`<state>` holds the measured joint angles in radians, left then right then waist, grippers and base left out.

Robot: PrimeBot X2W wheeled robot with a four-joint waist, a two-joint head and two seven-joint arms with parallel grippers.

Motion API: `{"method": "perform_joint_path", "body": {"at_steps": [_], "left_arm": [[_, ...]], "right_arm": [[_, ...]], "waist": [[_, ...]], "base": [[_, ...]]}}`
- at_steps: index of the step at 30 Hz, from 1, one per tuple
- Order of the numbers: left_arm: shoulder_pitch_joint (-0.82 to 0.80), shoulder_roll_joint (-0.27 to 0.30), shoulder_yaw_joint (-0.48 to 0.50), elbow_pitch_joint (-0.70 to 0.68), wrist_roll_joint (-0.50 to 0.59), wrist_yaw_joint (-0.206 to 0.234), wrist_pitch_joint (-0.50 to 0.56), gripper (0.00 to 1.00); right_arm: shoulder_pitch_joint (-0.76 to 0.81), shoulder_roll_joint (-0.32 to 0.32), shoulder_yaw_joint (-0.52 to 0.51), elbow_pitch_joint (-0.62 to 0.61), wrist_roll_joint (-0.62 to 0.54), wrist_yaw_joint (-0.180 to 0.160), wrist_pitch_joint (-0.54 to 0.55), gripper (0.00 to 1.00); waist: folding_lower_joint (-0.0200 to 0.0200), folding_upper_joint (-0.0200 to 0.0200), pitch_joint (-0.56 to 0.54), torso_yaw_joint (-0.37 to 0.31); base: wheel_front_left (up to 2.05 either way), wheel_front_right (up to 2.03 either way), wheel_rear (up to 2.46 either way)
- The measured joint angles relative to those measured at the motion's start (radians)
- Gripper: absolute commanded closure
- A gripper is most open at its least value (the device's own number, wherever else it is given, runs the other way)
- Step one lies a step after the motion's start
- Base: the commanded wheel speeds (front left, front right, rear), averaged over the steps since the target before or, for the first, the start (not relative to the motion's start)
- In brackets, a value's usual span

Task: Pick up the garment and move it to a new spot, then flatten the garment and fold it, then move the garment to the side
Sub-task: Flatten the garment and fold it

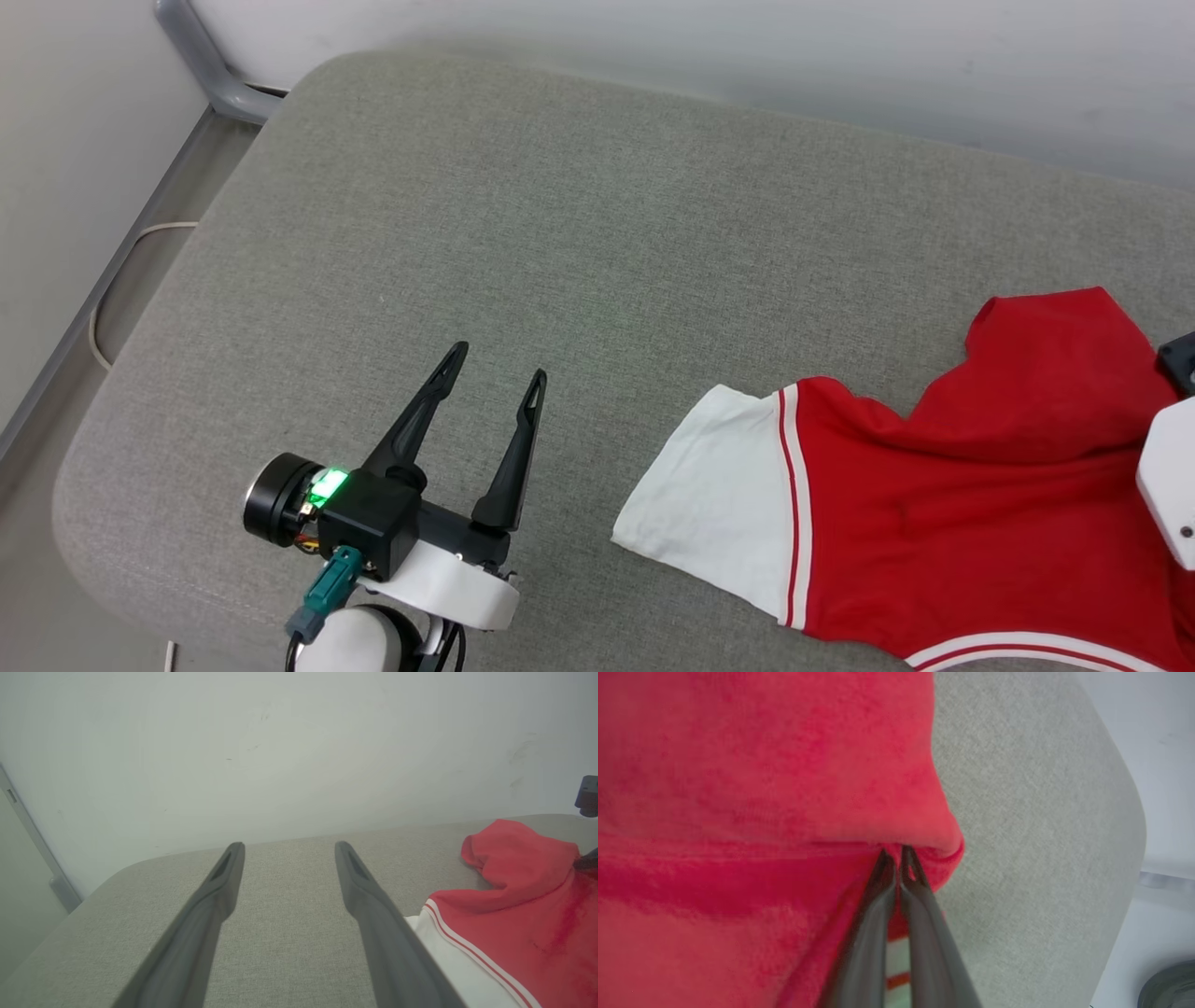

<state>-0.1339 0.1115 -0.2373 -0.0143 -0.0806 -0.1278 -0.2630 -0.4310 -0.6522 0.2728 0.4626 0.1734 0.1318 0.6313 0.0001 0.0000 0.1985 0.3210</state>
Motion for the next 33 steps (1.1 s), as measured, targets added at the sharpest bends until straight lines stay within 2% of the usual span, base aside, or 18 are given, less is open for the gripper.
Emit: {"method": "perform_joint_path", "body": {"at_steps": [1,3,11,15,22,27,33], "left_arm": [[0.0,0.0,0.001,0.001,0.0,0.0,0.0,0.0],[0.0,-0.001,0.004,0.004,0.0,0.0,0.0,0.0],[0.002,-0.001,0.022,0.016,-0.006,-0.001,0.0,0.0],[0.015,0.002,0.035,0.024,-0.021,-0.001,0.0,0.0],[0.044,0.005,0.045,0.053,-0.063,-0.001,0.0,0.0],[0.065,0.01,0.053,0.071,-0.096,-0.001,0.0,0.0],[0.093,0.003,0.066,0.079,-0.145,-0.001,0.0,0.0]], "right_arm": [[-0.005,0.006,0.01,0.019,0.006,0.0,-0.013,1.0],[-0.016,0.02,0.026,0.055,0.016,0.0,-0.041,0.0],[-0.03,0.097,-0.017,0.096,0.103,0.0,-0.216,0.0],[-0.022,0.135,-0.068,0.041,0.16,0.0,-0.316,0.0],[0.072,0.188,-0.191,-0.121,0.167,0.0,-0.512,0.0],[0.191,0.281,-0.297,-0.257,0.13,0.0,-0.615,0.0],[0.348,0.434,-0.391,-0.386,0.064,-0.001,-0.707,0.0]], "waist": [[0.0,0.0,0.0,0.0],[0.0,0.0,-0.002,-0.004],[0.0,0.0,-0.032,-0.048],[-0.0001,0.0,-0.055,-0.087],[-0.0001,0.0,-0.099,-0.166],[-0.0002,0.0,-0.119,-0.221],[-0.0001,0.0,-0.132,-0.271]], "base": [[0.0,0.0,0.0],[0.0,0.0,0.0],[0.0,0.0,0.0],[0.0,0.0,0.0],[0.0,0.0,0.0],[0.0,0.0,0.0],[0.0,0.0,0.0]]}}
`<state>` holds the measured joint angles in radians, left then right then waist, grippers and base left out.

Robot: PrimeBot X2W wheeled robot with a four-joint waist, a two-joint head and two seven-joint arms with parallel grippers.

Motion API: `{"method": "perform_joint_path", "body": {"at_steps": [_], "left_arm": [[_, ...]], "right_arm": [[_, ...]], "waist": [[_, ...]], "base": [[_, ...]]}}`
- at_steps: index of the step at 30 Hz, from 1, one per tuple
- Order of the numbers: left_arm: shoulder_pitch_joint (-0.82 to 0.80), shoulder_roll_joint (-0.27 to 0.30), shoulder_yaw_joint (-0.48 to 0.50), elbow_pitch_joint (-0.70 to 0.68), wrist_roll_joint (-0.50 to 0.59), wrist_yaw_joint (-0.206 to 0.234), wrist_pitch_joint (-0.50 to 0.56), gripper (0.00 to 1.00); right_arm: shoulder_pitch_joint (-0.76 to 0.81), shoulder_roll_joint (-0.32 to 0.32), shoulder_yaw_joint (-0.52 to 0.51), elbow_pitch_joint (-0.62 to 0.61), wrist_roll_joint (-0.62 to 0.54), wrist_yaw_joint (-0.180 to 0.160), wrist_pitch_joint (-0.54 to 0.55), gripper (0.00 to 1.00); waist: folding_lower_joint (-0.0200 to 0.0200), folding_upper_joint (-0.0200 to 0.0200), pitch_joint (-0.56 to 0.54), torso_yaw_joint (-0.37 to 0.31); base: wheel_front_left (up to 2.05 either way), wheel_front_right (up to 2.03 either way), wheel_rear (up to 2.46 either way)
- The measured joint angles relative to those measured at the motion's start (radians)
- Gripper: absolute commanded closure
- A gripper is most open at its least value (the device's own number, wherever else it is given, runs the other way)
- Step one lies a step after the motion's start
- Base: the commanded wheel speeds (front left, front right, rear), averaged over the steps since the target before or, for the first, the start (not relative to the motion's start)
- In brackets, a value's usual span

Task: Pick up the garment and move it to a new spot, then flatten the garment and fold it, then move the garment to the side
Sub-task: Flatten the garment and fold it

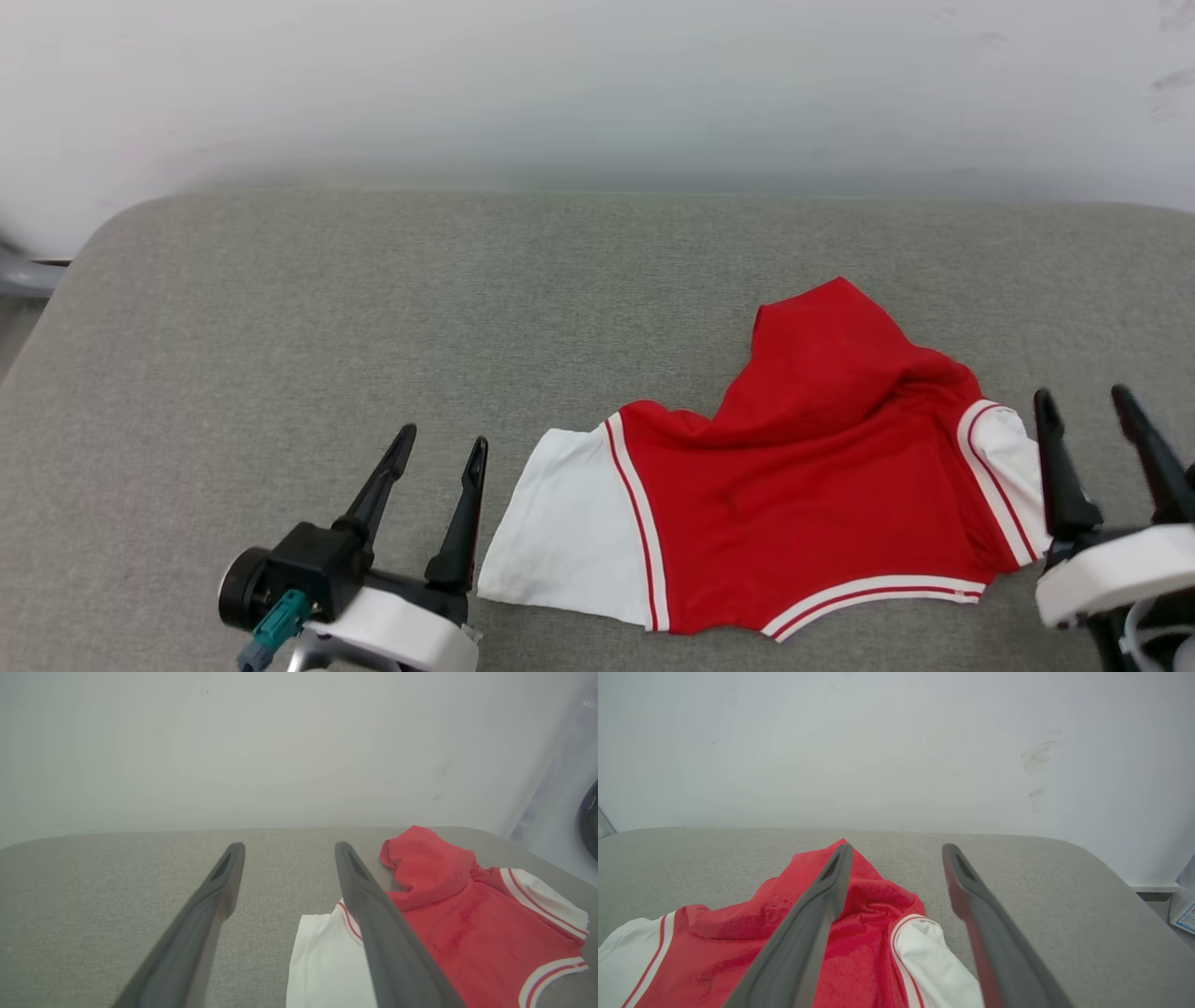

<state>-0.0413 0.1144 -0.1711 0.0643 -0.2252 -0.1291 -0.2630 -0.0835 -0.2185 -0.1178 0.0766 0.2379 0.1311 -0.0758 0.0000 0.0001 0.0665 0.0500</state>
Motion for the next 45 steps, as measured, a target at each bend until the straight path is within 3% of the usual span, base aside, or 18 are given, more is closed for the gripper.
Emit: {"method": "perform_joint_path", "body": {"at_steps": [6,8,12,18,22,26,33,39,40,41,42,45], "left_arm": [[0.036,0.024,-0.028,0.052,-0.06,0.0,0.0,0.0],[0.039,0.072,-0.077,0.094,-0.073,0.0,0.04,0.0],[-0.011,0.154,-0.122,0.091,-0.107,-0.002,0.276,0.0],[-0.049,0.223,-0.147,-0.051,-0.153,0.018,0.707,0.0],[-0.046,0.258,-0.164,-0.125,-0.159,0.046,0.88,0.0],[-0.03,0.277,-0.171,-0.147,-0.147,0.072,0.943,0.0],[-0.017,0.283,-0.171,-0.121,-0.12,0.108,0.942,0.0],[-0.036,0.268,-0.173,-0.058,-0.139,0.098,0.926,0.0],[-0.044,0.265,-0.174,-0.043,-0.146,0.093,0.925,0.12],[-0.053,0.265,-0.177,-0.028,-0.15,0.084,0.929,0.67],[-0.062,0.265,-0.181,-0.016,-0.152,0.076,0.929,1.0],[-0.074,0.254,-0.174,0.018,-0.175,0.067,0.899,1.0]], "right_arm": [[0.087,0.102,-0.036,-0.053,-0.037,0.0,-0.04,0.0],[0.091,0.11,-0.041,-0.071,-0.037,0.0,-0.041,0.0],[0.094,0.116,-0.051,-0.103,-0.049,0.0,-0.026,0.0],[0.092,0.116,-0.064,-0.135,-0.05,0.0,-0.02,0.0],[0.088,0.121,-0.052,-0.139,-0.05,0.0,-0.022,0.0],[0.079,0.125,-0.05,-0.138,-0.05,0.0,-0.029,0.0],[0.069,0.125,-0.048,-0.131,-0.046,0.0,-0.036,0.0],[0.057,0.112,-0.041,-0.134,-0.049,0.0,-0.031,0.0],[0.055,0.109,-0.039,-0.134,-0.053,0.0,-0.029,0.0],[0.051,0.106,-0.037,-0.134,-0.055,0.0,-0.027,0.0],[0.05,0.102,-0.035,-0.134,-0.058,0.0,-0.024,0.0],[0.048,0.092,-0.035,-0.13,-0.066,0.0,-0.01,0.0]], "waist": [[-0.0001,0.0,-0.004,-0.036],[-0.0001,0.0,0.001,-0.046],[-0.0001,0.0,0.024,-0.059],[-0.0001,0.0,0.062,-0.081],[0.0,0.0,0.088,-0.104],[0.0,0.0,0.113,-0.127],[0.0,-0.0001,0.139,-0.146],[0.0,0.0,0.163,-0.143],[0.0,0.0,0.167,-0.142],[-0.0001,0.0,0.171,-0.141],[0.0,0.0,0.173,-0.139],[0.0,0.0,0.171,-0.134]], "base": [[0.0,0.0,0.0],[0.0,0.0,0.0],[0.0,0.0,0.0],[0.0,0.0,0.0],[0.0,0.0,0.0],[0.0,0.0,0.0],[0.0,0.0,0.0],[0.0,0.0,0.0],[0.0,0.0,0.0],[0.0,0.0,0.0],[0.0,0.0,0.0],[0.0,0.0,0.0]]}}
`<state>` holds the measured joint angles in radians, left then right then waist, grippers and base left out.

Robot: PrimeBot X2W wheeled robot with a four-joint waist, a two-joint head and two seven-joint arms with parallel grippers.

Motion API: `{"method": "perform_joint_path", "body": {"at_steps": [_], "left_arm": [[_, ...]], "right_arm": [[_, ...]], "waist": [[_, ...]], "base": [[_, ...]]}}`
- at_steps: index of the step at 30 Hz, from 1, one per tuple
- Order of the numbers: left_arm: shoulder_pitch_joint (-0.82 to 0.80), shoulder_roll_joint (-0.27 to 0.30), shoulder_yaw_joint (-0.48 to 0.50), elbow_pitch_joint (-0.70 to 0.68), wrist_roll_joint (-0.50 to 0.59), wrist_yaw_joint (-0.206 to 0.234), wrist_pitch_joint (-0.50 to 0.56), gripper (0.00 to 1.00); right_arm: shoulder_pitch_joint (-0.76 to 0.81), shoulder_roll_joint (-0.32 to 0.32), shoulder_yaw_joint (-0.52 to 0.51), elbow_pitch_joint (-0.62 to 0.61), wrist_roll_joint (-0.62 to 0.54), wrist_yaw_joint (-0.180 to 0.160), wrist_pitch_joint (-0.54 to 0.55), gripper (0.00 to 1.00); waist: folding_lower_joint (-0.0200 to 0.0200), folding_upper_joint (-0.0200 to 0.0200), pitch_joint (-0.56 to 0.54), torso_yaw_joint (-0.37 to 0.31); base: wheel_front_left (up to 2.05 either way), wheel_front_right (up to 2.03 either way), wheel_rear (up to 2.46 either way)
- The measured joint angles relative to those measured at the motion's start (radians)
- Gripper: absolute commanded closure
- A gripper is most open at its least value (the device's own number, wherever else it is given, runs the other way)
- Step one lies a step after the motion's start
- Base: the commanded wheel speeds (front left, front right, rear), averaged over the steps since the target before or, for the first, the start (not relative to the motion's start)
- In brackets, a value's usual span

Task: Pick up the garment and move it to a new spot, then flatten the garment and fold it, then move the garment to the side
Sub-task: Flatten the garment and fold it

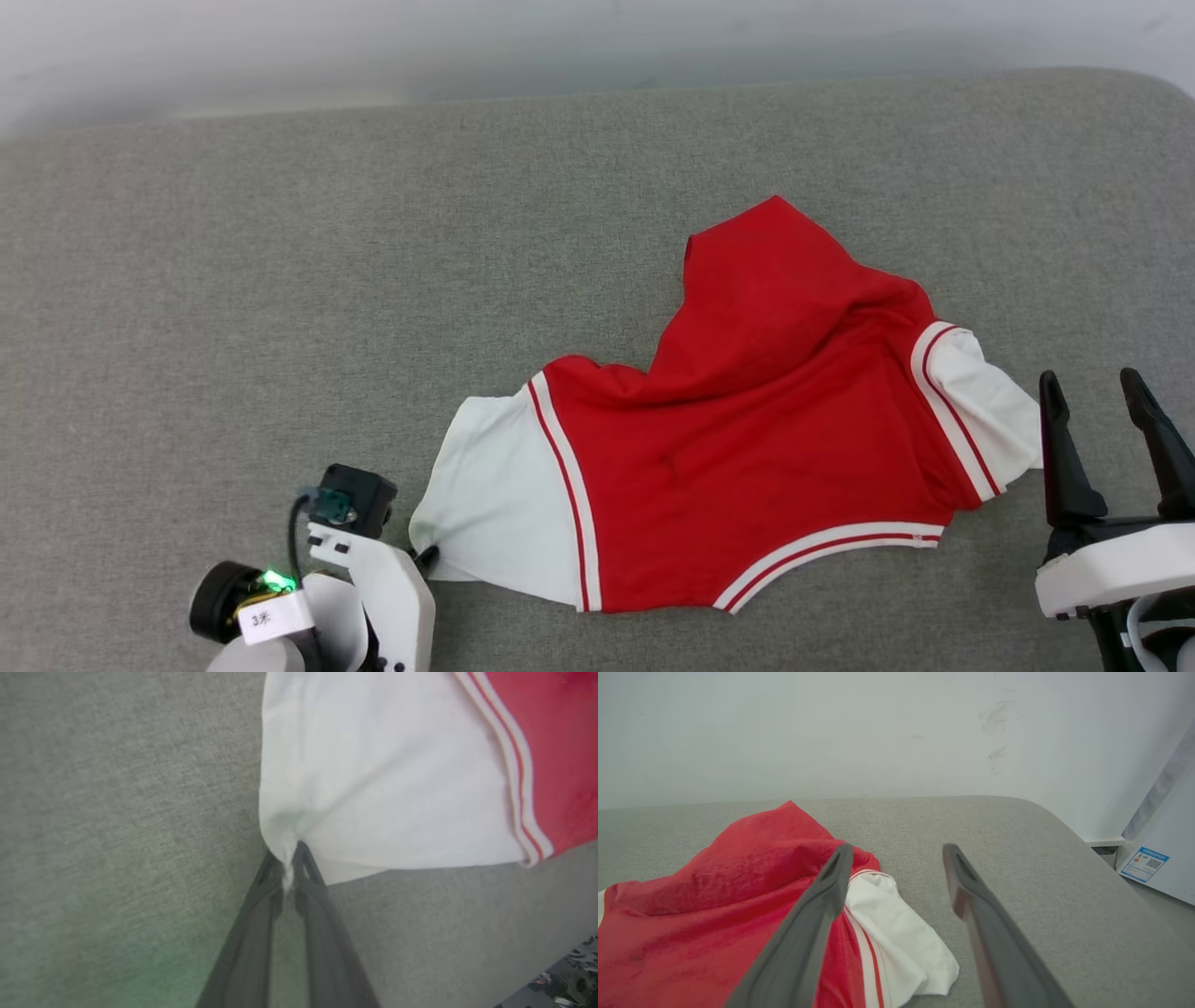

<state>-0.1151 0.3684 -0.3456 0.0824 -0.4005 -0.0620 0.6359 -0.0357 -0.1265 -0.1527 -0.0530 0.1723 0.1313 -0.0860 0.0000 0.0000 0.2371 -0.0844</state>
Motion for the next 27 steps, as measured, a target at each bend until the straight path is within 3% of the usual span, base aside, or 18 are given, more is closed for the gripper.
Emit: {"method": "perform_joint_path", "body": {"at_steps": [6,17,27], "left_arm": [[0.032,-0.051,0.086,0.009,-0.091,0.028,-0.11,1.0],[0.125,0.025,0.174,-0.207,-0.086,0.104,-0.105,1.0],[0.139,0.033,0.157,-0.329,-0.073,0.132,-0.058,1.0]], "right_arm": [[0.015,-0.018,-0.047,0.052,-0.027,0.0,0.068,0.0],[0.029,-0.074,-0.113,0.113,-0.042,0.0,0.395,0.0],[-0.085,-0.196,-0.015,0.164,0.024,0.0,0.681,0.0]], "waist": [[0.0,0.0,-0.035,0.018],[0.0001,0.0,-0.084,0.087],[0.0001,0.0,-0.036,0.116]], "base": [[0.0,0.0,0.0],[0.0,0.0,0.0],[0.0,0.0,0.0]]}}
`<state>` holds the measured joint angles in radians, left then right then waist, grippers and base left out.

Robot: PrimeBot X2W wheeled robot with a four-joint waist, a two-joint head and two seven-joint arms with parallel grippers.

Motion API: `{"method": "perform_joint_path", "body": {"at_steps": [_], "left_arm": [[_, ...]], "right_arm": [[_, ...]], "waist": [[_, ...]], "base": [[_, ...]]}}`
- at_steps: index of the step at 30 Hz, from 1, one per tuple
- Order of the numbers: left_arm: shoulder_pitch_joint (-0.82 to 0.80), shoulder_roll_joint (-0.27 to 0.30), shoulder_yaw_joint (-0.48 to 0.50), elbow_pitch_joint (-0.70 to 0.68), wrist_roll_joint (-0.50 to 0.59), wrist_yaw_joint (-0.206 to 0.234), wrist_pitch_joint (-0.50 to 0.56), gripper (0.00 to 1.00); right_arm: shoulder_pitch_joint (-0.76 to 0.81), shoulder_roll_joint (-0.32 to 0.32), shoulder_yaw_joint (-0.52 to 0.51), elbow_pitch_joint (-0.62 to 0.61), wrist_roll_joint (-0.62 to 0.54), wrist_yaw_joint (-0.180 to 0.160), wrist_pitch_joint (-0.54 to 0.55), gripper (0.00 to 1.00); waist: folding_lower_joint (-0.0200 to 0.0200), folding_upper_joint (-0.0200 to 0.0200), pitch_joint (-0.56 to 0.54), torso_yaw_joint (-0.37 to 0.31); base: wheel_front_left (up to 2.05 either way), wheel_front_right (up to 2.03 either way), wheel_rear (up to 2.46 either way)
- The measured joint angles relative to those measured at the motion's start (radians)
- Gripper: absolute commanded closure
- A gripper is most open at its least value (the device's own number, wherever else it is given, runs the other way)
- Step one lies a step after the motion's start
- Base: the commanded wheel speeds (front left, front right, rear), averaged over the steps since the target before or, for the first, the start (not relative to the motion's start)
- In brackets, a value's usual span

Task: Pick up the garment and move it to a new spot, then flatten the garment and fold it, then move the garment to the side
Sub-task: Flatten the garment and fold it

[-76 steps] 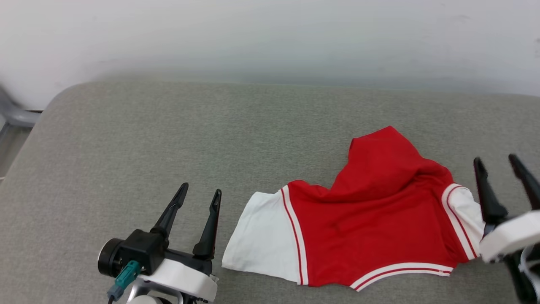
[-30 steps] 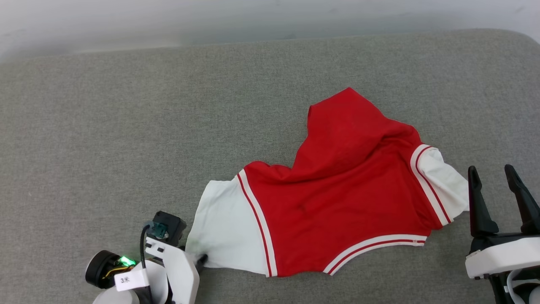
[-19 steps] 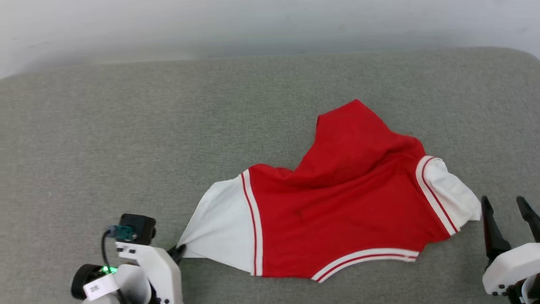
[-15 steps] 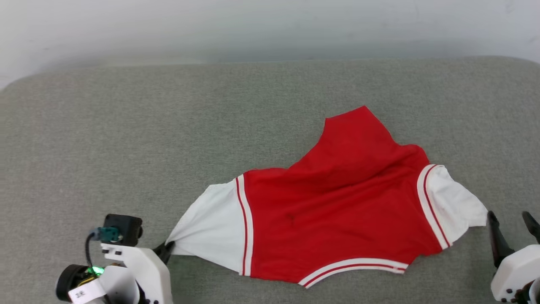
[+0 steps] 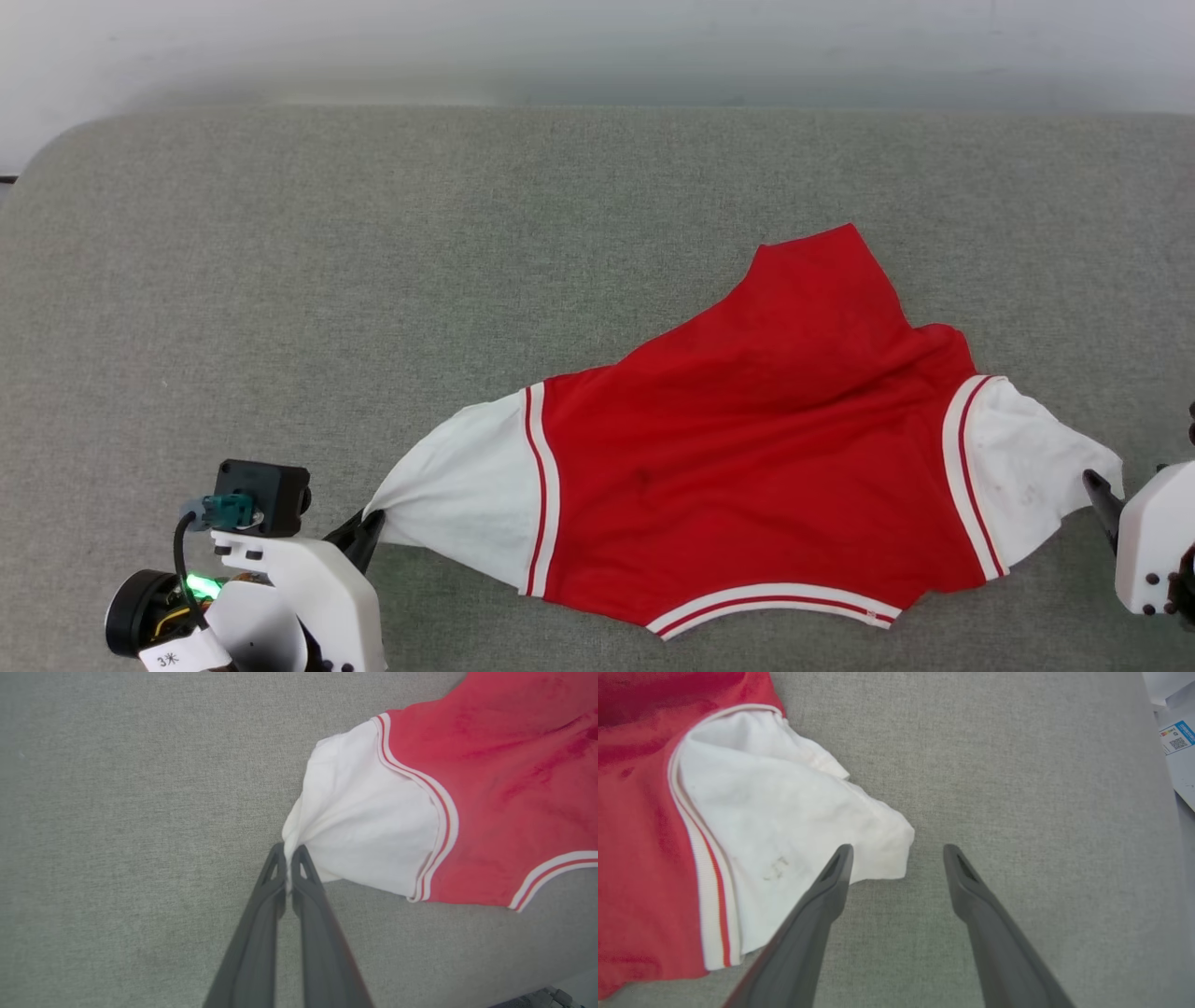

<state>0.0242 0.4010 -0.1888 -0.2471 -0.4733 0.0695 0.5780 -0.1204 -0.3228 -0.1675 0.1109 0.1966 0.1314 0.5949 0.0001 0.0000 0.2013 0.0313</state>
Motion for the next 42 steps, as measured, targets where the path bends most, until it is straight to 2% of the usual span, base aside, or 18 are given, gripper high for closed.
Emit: {"method": "perform_joint_path", "body": {"at_steps": [5,15,16,17,18,19,28,32,36,42], "left_arm": [[-0.016,-0.003,-0.02,-0.01,0.005,0.0,0.008,1.0],[-0.051,-0.008,-0.044,-0.013,0.013,-0.004,0.013,1.0],[-0.052,-0.008,-0.046,-0.012,0.013,-0.005,0.013,1.0],[-0.053,-0.009,-0.047,-0.011,0.013,-0.005,0.015,1.0],[-0.054,-0.008,-0.047,-0.01,0.013,-0.004,0.015,1.0],[-0.055,-0.008,-0.047,-0.009,0.013,-0.003,0.015,1.0],[-0.051,-0.006,-0.043,0.009,0.013,0.01,0.009,1.0],[-0.049,-0.002,-0.033,0.006,0.012,0.01,-0.009,1.0],[-0.041,0.01,-0.01,-0.01,0.011,0.01,-0.03,1.0],[-0.035,0.049,0.041,-0.059,-0.01,-0.004,-0.063,1.0]], "right_arm": [[-0.057,-0.061,0.058,0.062,0.019,0.0,0.047,0.0],[-0.126,-0.122,0.186,0.185,0.06,-0.001,0.055,0.0],[-0.127,-0.124,0.198,0.196,0.064,-0.003,0.059,0.15],[-0.128,-0.13,0.206,0.205,0.073,-0.003,0.066,0.51],[-0.13,-0.131,0.212,0.213,0.08,-0.003,0.07,0.72],[-0.131,-0.131,0.221,0.218,0.086,-0.004,0.076,1.0],[-0.124,-0.134,0.232,0.254,0.13,0.0,0.051,1.0],[-0.109,-0.143,0.223,0.233,0.141,0.0,0.022,1.0],[-0.103,-0.173,0.203,0.162,0.166,0.0,-0.031,1.0],[-0.109,-0.236,0.177,0.028,0.216,0.0,-0.049,1.0]], "waist": [[0.0,0.0,0.029,0.016],[0.0,0.0,0.077,0.045],[0.0,0.0,0.078,0.048],[0.0,0.0,0.079,0.05],[0.0,0.0,0.078,0.052],[0.0,0.0,0.077,0.053],[0.0,0.0,0.028,0.041],[0.0,0.0,-0.01,0.03],[0.0,0.0,-0.054,0.017],[-0.0001,0.0,-0.113,-0.008]], "base": [[0.0,0.0,0.0],[0.0,0.0,0.0],[0.0,0.0,0.0],[0.0,0.0,0.0],[0.0,0.0,0.0],[0.0,0.0,0.0],[0.0,0.0,0.0],[0.0,0.0,0.0],[0.0,0.0,0.0],[0.0,0.0,0.0]]}}
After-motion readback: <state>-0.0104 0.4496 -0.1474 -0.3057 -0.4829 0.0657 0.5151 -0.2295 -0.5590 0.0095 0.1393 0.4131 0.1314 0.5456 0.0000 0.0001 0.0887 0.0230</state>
